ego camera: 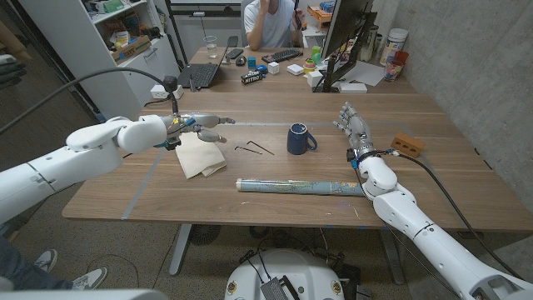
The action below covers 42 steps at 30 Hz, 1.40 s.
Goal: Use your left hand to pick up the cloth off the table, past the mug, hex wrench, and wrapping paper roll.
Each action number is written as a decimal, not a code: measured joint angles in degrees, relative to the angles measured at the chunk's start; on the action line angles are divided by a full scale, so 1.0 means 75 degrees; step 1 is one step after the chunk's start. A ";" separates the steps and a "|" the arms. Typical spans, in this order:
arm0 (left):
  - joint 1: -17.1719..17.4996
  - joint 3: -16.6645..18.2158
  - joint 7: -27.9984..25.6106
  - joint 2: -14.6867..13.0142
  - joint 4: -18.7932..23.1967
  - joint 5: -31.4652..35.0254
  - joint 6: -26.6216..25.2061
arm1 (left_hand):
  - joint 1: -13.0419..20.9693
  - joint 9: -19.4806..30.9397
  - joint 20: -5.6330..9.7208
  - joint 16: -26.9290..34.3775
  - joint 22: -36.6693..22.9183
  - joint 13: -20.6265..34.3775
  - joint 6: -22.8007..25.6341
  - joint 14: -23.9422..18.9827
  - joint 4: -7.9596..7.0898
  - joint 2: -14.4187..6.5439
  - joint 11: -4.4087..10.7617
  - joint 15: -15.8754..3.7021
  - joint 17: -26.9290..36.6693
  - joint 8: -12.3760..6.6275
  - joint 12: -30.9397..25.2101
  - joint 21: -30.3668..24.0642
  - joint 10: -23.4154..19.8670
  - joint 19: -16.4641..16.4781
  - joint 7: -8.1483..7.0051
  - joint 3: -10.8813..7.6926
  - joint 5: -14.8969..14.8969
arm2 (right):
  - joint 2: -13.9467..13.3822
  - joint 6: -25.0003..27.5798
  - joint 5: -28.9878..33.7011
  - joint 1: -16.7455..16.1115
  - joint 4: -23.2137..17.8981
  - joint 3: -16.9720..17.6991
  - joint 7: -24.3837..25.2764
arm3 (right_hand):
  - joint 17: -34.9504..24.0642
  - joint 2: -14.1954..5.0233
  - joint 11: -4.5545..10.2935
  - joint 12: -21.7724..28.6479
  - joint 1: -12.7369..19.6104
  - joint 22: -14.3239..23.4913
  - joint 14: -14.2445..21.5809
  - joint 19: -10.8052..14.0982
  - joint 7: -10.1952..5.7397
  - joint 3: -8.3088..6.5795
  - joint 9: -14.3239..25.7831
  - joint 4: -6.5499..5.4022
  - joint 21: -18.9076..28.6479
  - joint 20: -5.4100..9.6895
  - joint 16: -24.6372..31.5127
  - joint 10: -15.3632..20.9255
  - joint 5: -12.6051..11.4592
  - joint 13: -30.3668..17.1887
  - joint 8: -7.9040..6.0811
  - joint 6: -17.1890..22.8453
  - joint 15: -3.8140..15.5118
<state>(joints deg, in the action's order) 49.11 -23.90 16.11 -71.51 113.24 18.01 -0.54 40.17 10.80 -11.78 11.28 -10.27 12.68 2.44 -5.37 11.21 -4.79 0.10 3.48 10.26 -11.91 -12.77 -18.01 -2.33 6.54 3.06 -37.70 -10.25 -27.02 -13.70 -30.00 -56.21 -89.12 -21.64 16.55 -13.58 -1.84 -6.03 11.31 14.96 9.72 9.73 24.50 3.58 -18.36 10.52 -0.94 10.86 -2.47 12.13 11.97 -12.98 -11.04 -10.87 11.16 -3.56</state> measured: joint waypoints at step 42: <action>0.0558 0.0094 0.0557 -0.0546 0.0424 0.1993 -0.1508 | 0.0985 0.0035 -0.0071 0.0000 -0.0037 0.0140 -0.0244 -0.0109 -0.0083 0.0700 0.0091 0.0277 0.0000 0.0000 -0.0056 0.0088 0.0133 0.0457 -0.0301 0.0214 0.0000 | -0.0050 -0.0028 0.0165 0.0256 0.0144 -0.0063 -0.0131 | 0.0037 0.0102 0.0026 0.0000 -0.0101 0.0000 0.0156 0.0138 -0.0138 0.0053 0.0000 0.0116 0.0000 -0.0300 0.0000 0.0138 -0.0017 0.0000 -0.0059 0.0081 -0.0066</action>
<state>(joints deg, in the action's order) 53.30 -23.19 20.29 -75.61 116.42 32.96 -11.85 47.56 11.07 -12.32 11.28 -10.55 13.73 0.61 -6.19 10.58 0.46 0.78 5.55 10.25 -11.91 -13.19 -17.35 -1.33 9.96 0.80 -36.09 -10.25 -27.39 -13.91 -28.77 -54.29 -88.03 -22.11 15.56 -13.31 -1.07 -5.84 11.31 14.20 9.72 10.90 25.53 2.55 -17.96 10.52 -0.07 10.86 -4.71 12.13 13.01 -13.11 -11.04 -11.31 11.77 -4.05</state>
